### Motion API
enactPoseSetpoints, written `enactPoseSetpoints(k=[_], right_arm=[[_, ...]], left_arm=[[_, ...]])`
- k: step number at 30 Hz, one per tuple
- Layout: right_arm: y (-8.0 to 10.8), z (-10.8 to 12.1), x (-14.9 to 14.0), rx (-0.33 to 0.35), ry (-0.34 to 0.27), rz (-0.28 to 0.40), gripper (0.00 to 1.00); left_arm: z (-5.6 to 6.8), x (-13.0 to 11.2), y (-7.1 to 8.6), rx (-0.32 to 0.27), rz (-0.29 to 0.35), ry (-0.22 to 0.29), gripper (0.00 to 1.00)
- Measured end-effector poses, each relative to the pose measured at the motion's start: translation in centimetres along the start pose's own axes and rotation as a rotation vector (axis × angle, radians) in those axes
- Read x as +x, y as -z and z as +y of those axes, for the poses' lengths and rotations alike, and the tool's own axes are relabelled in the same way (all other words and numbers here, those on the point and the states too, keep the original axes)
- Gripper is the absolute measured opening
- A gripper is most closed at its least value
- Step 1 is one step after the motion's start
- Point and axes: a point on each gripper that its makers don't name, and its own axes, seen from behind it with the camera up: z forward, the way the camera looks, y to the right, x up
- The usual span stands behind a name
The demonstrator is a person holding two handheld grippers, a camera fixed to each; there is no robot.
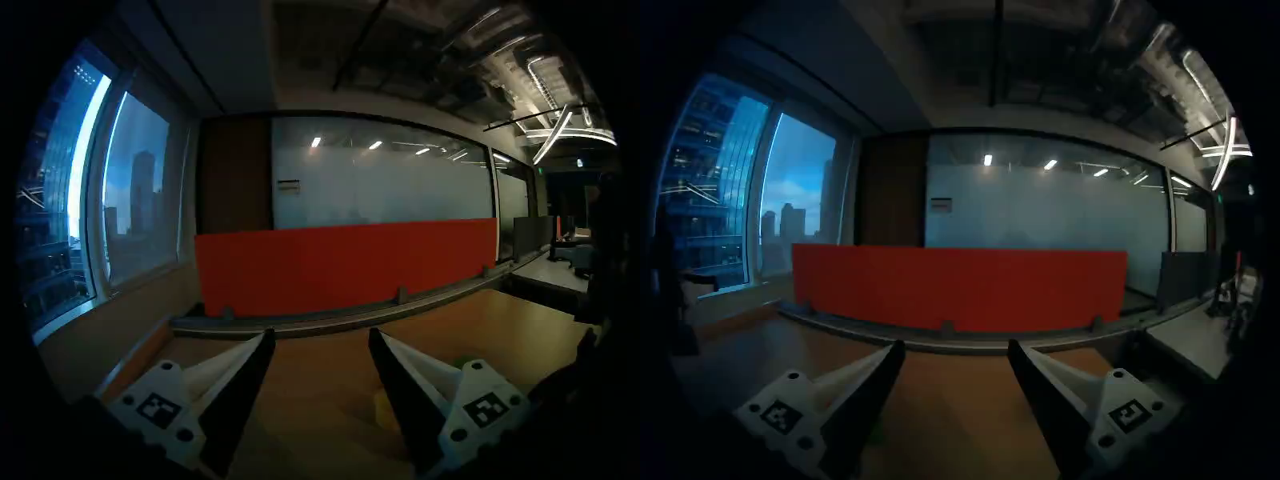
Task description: Pour water
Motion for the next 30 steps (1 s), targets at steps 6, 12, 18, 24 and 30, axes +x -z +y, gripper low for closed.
enactPoseSetpoints(k=[6,12,18,24,30], right_arm=[[-0.1,-1.4,0.4,0.068,0.004,-0.003,1.0],[0.3,-4.0,0.7,0.189,0.026,0.001,1.0],[1.2,-7.7,0.7,0.355,0.031,-0.007,1.0],[2.1,-10.2,1.5,0.48,0.002,0.0,1.0],[2.4,-10.9,1.3,0.526,0.025,-0.02,1.0]], left_arm=[[1.4,0.7,0.0,-0.069,-0.002,0.016,0.86],[3.1,1.8,0.1,-0.157,0.001,0.02,0.86],[5.7,2.6,0.4,-0.279,0.001,0.033,0.86],[8.3,2.6,0.8,-0.397,-0.007,0.058,0.86],[8.7,2.1,0.5,-0.429,-0.022,0.027,0.86]])
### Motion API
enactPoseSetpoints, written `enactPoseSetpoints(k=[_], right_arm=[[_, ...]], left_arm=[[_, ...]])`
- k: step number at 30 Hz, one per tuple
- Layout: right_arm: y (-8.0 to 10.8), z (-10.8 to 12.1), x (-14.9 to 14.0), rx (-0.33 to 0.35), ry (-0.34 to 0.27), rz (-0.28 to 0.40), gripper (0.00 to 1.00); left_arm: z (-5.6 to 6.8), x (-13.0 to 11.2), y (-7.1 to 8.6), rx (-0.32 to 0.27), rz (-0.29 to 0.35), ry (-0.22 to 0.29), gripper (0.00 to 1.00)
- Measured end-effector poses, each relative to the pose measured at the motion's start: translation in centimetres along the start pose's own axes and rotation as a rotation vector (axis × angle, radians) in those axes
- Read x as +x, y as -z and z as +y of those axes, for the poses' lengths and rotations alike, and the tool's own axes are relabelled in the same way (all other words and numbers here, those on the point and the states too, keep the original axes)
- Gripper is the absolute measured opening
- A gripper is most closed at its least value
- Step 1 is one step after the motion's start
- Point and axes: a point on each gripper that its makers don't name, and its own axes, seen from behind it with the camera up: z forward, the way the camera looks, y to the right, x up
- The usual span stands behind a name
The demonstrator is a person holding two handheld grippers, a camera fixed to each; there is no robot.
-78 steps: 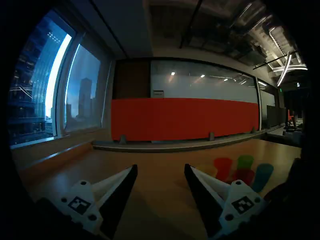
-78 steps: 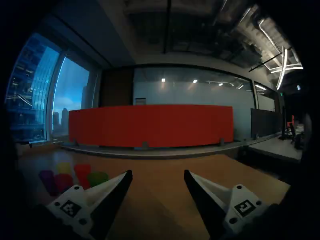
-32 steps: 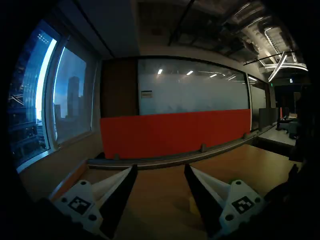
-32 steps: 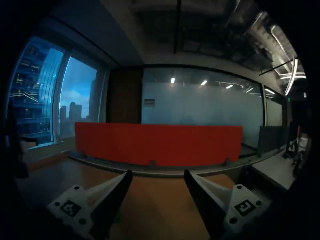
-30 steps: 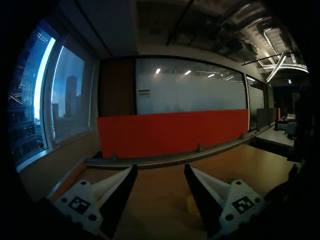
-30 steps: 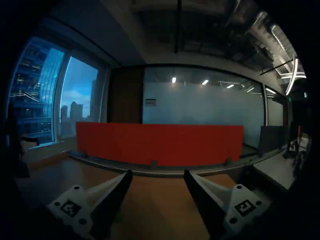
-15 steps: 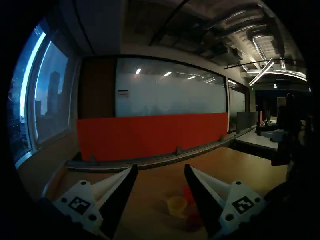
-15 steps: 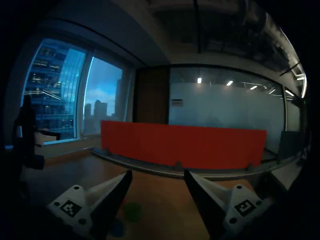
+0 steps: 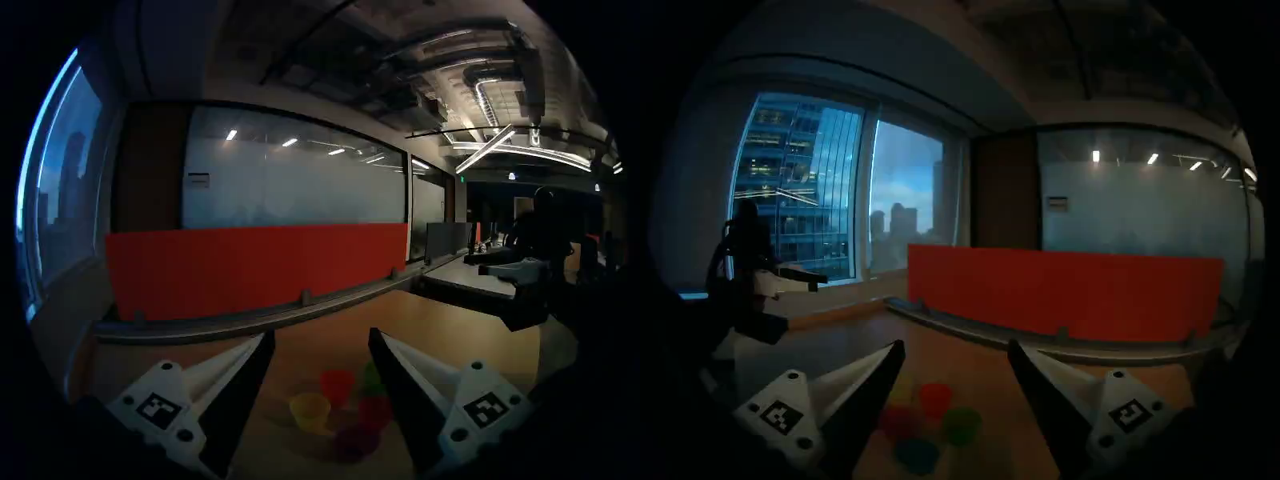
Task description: Pour water
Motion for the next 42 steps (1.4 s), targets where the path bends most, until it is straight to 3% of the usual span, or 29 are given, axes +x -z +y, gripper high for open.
enactPoseSetpoints(k=[17,26,42], right_arm=[[0.4,-1.5,-3.0,0.117,0.085,-0.162,1.0],[0.1,-2.0,-4.0,0.15,0.109,-0.2,1.0],[-0.8,-2.1,-8.8,0.189,0.123,-0.299,1.0]], left_arm=[[2.1,-4.0,-0.4,-0.124,-0.149,-0.083,0.86],[2.2,-5.7,-0.8,-0.144,-0.188,-0.11,0.86],[2.1,-9.2,-1.5,-0.167,-0.259,-0.113,0.86]])
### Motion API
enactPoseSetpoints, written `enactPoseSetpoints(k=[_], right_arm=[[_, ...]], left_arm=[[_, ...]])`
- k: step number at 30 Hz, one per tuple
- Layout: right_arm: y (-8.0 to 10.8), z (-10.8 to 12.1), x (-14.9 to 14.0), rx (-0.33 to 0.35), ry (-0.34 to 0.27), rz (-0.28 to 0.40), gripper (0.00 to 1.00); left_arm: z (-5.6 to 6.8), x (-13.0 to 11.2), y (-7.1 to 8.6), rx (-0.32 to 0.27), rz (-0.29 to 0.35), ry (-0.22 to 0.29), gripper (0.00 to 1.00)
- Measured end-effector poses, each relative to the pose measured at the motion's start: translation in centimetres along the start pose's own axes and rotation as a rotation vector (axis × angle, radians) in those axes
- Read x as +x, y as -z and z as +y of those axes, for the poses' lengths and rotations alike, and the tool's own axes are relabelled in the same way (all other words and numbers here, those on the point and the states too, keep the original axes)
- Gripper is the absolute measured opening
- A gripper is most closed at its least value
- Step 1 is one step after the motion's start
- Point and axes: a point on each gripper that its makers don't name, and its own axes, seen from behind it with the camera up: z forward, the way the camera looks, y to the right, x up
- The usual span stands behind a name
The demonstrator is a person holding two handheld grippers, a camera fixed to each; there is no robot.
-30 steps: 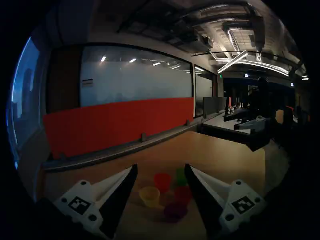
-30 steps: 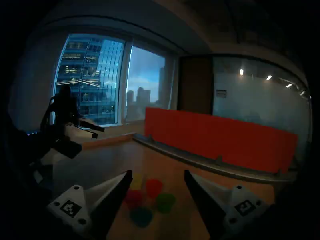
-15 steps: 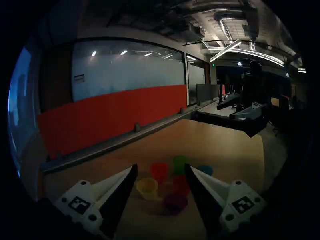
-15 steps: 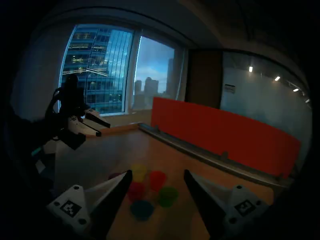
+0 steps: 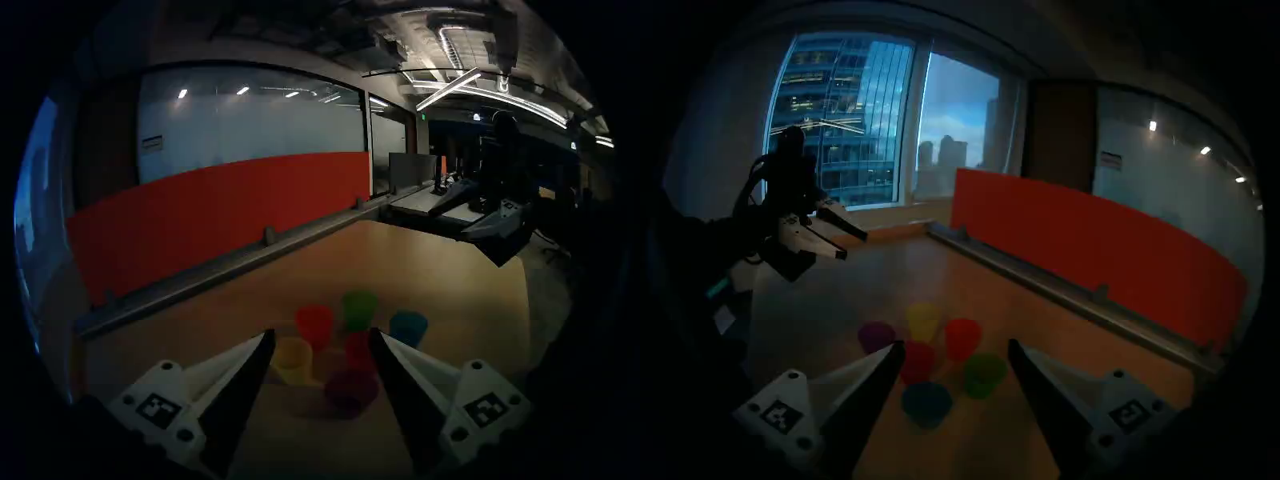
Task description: Pour water
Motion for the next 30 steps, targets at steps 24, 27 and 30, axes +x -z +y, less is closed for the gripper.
enactPoseSetpoints(k=[24,27,30], right_arm=[[-3.5,-1.0,-8.6,0.046,0.014,-0.151,0.99],[-3.9,-1.2,-9.7,0.054,0.015,-0.165,0.98],[-4.4,-1.5,-10.7,0.062,0.02,-0.178,0.98]], left_arm=[[0.4,-2.9,-2.3,-0.034,-0.064,-0.004,0.86],[0.4,-2.8,-2.6,-0.039,-0.063,-0.007,0.86],[0.4,-2.7,-2.9,-0.042,-0.064,-0.009,0.86]])
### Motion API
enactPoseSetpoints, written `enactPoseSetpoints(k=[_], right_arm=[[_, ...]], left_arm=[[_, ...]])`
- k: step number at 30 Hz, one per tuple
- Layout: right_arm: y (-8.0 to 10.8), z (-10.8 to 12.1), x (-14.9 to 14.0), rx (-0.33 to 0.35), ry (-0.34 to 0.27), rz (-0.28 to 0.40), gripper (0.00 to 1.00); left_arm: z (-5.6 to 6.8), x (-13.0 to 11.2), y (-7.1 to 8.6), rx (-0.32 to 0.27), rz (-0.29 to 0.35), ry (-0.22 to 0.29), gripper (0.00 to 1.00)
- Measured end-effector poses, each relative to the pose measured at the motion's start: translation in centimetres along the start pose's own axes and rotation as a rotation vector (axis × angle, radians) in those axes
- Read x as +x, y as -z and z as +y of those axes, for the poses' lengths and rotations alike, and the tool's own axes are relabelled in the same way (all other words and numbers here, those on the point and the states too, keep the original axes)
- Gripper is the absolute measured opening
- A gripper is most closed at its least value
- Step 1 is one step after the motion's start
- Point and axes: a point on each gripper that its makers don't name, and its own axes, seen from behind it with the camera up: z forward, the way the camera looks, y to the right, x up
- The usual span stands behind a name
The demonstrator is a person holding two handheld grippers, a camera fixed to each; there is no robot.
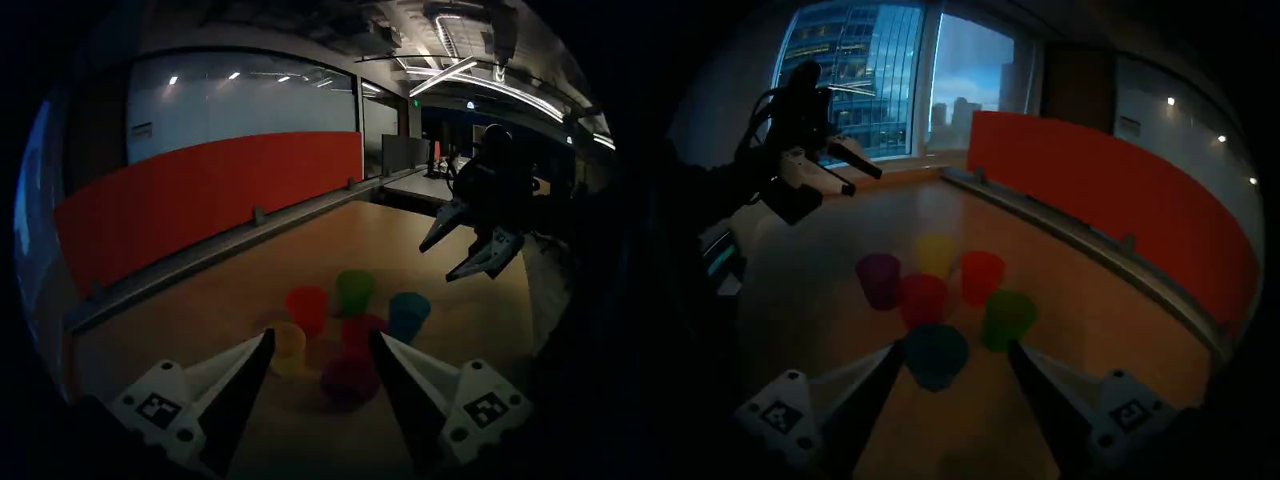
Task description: Pour water
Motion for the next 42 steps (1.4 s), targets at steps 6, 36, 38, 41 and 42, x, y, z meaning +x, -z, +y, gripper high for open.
enactPoseSetpoints(k=[6,36,38,41,42], right_arm=[[-1.3,-0.6,-1.9,0.016,0.007,-0.028,0.98],[-7.9,-2.3,-4.6,0.076,0.018,-0.09,0.96],[-8.3,-2.3,-4.5,0.076,0.019,-0.089,0.96],[-8.6,-2.3,-4.5,0.079,0.016,-0.09,0.96],[-8.6,-2.3,-4.5,0.079,0.014,-0.09,0.96]], left_arm=[[-0.1,0.2,-0.5,-0.002,-0.002,-0.008,0.86],[-0.9,0.1,-1.8,-0.005,-0.007,-0.004,0.86],[-0.9,0.0,-1.8,-0.005,-0.008,-0.003,0.86],[-1.0,-0.1,-1.7,-0.004,-0.008,-0.004,0.86],[-1.0,-0.1,-1.8,-0.004,-0.009,-0.003,0.86]])
